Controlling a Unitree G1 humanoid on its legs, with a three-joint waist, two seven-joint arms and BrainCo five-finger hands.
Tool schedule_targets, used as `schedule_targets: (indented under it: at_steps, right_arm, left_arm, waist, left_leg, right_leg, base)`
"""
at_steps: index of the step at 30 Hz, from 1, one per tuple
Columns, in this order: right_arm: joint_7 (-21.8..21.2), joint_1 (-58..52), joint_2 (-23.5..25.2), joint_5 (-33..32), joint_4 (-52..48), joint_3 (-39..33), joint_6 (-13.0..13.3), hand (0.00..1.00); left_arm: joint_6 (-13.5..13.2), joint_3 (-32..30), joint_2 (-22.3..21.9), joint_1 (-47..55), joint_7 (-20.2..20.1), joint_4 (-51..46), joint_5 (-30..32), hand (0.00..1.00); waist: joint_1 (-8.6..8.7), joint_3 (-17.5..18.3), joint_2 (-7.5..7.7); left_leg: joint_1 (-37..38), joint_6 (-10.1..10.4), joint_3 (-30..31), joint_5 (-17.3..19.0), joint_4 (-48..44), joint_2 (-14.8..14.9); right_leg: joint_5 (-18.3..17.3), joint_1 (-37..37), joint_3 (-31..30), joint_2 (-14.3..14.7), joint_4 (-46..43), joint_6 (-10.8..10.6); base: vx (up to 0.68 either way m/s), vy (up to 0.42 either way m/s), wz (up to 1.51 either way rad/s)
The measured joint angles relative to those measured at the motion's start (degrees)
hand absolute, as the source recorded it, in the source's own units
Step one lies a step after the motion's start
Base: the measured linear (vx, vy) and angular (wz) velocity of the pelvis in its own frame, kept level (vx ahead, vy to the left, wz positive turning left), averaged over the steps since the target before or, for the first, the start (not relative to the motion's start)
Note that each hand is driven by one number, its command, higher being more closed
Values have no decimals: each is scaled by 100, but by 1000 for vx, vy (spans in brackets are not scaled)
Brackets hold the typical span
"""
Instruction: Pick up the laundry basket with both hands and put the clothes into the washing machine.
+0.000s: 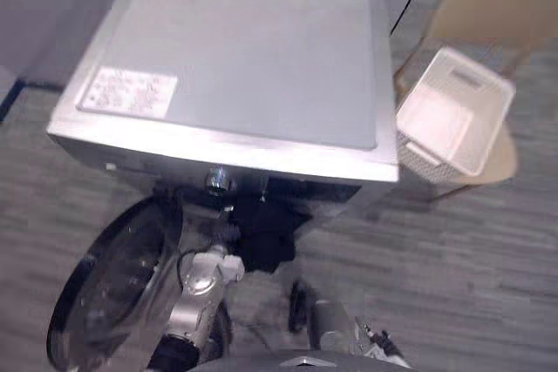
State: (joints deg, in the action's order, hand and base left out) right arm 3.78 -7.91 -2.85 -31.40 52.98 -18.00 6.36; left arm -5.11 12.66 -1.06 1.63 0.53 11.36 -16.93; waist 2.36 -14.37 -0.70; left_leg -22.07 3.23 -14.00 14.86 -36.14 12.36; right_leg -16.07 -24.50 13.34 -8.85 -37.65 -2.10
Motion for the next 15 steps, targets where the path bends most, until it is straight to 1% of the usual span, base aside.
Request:
schedule_targets:
  at_steps: [1,2,3,4,5,6,8,9,10,11,13,14,15]
  right_arm:
    - [1,29,-2,-29,-70,12,12,0]
    - [6,83,-9,-66,-258,97,26,0]
    - [14,151,1,-118,-455,202,79,0]
    - [15,176,1,-184,-568,244,102,0]
    - [22,229,2,-252,-910,416,129,0]
    - [16,248,0,-263,-1069,490,142,0]
    - [4,269,27,-239,-1673,799,248,0]
    - [9,275,26,-239,-1790,822,272,0]
    - [17,272,36,-249,-1964,830,327,0]
    - [41,266,51,-312,-2084,828,356,0]
    - [48,262,90,-320,-2255,827,385,0]
    - [49,263,137,-377,-2353,820,423,0]
    - [50,263,149,-435,-2402,820,442,0]
  left_arm:
    - [-6,-76,-46,-67,30,-25,-26,100]
    - [-12,-296,-104,-198,81,-26,-103,100]
    - [-13,-537,-117,-327,219,-21,-214,100]
    - [-14,-674,-116,-418,290,-4,-288,100]
    - [-27,-1029,-117,-658,433,82,-456,100]
    - [-31,-1196,-110,-760,532,111,-550,100]
    - [-127,-1770,7,-1136,995,171,-685,100]
    - [-154,-1884,42,-1240,1092,193,-705,100]
    - [-220,-2062,118,-1471,1284,260,-776,100]
    - [-246,-2238,190,-1660,1468,308,-818,100]
    - [-291,-2527,338,-2001,1654,358,-958,100]
    - [-379,-2746,448,-2298,1782,466,-1115,100]
    - [-411,-2873,506,-2471,1834,544,-1187,100]
  waist:
    - [-26,-59,6]
    - [-46,-125,42]
    - [-29,-146,42]
    - [-20,-172,45]
    - [-34,-306,75]
    - [-43,-354,87]
    - [-41,-482,159]
    - [-36,-531,156]
    - [-41,-633,166]
    - [-36,-664,173]
    - [-30,-774,208]
    - [-15,-845,235]
    - [-1,-879,252]
  left_leg:
    - [-155,-32,0,47,-149,44]
    - [-437,-6,11,162,-361,119]
    - [-759,50,22,305,-518,211]
    - [-934,91,30,339,-604,263]
    - [-1226,86,47,368,-798,349]
    - [-1365,95,57,375,-894,388]
    - [-1939,127,82,398,-1227,549]
    - [-2069,128,114,402,-1304,586]
    - [-2291,126,148,412,-1438,647]
    - [-2529,124,162,437,-1575,711]
    - [-2817,143,168,467,-1775,799]
    - [-2994,137,172,488,-1889,844]
    - [-3071,135,174,500,-1925,859]
  right_leg:
    - [-84,-165,2,-18,-186,31]
    - [-276,-467,10,-31,-494,78]
    - [-394,-806,50,-22,-736,146]
    - [-433,-974,67,-15,-823,169]
    - [-479,-1258,62,3,-1019,210]
    - [-498,-1396,52,17,-1107,214]
    - [-509,-1981,-3,101,-1369,255]
    - [-500,-2091,4,121,-1409,270]
    - [-480,-2282,10,143,-1497,307]
    - [-441,-2513,-1,172,-1577,372]
    - [-411,-2797,-36,213,-1709,411]
    - [-408,-2973,-53,235,-1782,415]
    - [-406,-3046,-57,239,-1808,417]
  base:
    - [-185,-115,20]
    - [-192,-123,12]
    - [-187,-134,12]
    - [-173,-129,7]
    - [-137,-93,-1]
    - [-170,-105,-15]
    - [-165,-93,-24]
    - [-115,-73,-17]
    - [-102,-67,-16]
    - [-69,-45,-20]
    - [-45,-27,-25]
    - [-43,-20,-23]
    - [-55,-23,-21]
